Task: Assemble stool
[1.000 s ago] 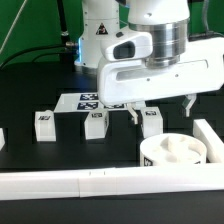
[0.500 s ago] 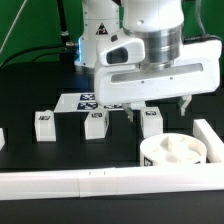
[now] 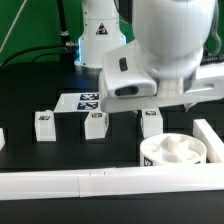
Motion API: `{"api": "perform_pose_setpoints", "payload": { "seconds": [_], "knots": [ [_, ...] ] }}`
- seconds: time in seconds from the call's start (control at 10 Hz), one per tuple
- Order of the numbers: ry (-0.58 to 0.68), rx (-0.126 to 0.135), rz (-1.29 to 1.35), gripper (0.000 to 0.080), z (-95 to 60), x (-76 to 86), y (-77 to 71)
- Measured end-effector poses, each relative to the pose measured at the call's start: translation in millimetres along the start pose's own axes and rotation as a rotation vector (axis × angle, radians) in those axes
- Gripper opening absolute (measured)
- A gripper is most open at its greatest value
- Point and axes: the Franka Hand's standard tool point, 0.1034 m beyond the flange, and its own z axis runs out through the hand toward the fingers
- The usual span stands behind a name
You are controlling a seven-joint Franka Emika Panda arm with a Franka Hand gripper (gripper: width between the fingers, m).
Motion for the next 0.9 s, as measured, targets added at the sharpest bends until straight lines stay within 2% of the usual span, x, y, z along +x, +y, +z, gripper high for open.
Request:
{"api": "perform_pose_setpoints", "payload": {
  "seconds": [0.1, 0.2, 0.3, 0.4, 0.8, 0.9],
  "knots": [
    [-0.036, 0.002, -0.001, 0.0649, 1.4, 3.1, -0.1],
    [-0.129, -0.002, -0.003, 0.0649, 6.1, -4.7, 1.5],
    [-0.198, -0.029, -0.005, 0.0649, 9.6, -6.0, 7.3],
    [-0.217, -0.017, -0.002, 0.0649, 11.1, -2.4, 8.0],
    [-0.217, -0.019, 0.005, 0.0649, 13.5, -1.9, 7.8],
    [-0.253, -0.024, 0.043, 0.0649, 26.2, -3.1, 9.8]
  ]
}}
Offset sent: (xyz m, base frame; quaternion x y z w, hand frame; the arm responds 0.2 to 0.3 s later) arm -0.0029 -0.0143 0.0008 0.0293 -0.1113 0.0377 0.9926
